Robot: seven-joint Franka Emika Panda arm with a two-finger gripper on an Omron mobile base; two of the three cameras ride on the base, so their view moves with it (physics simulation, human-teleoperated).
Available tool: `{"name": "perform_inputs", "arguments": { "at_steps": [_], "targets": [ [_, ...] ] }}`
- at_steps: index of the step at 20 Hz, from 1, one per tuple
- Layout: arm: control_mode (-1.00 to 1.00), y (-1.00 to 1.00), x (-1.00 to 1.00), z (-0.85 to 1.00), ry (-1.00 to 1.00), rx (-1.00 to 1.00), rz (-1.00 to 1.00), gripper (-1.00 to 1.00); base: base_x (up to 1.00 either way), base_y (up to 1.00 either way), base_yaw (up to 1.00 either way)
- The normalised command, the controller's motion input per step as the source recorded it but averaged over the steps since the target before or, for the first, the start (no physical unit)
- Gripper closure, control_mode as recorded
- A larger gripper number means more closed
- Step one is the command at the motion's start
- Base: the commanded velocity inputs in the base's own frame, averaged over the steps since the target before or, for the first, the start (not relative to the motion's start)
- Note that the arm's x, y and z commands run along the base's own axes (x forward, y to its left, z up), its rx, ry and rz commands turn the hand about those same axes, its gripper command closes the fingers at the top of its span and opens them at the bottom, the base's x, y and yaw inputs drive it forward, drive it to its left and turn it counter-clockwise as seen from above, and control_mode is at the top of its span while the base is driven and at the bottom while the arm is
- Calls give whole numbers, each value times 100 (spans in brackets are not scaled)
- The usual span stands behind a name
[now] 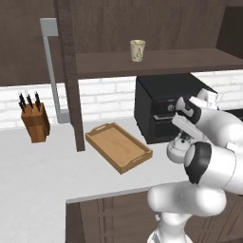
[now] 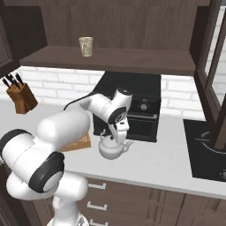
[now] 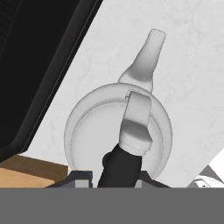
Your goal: Pick the kettle from the counter and place it on the tray. Then pick the mug from the cabinet and place it on the tray. Then close the cabinet doors.
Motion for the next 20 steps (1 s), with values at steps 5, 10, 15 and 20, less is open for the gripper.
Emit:
{"name": "perform_inputs", "arguments": {
  "at_steps": [5, 10, 15, 20],
  "targets": [
    [-100, 7, -46, 61, -10, 0, -1, 100, 0, 0, 0],
    [-100, 28, -35, 77, -11, 0, 0, 100, 0, 0, 0],
    [-100, 50, -33, 54, -3, 0, 0, 100, 0, 0, 0],
    [-100, 69, -25, 37, 0, 0, 0, 100, 0, 0, 0]
  ]
}}
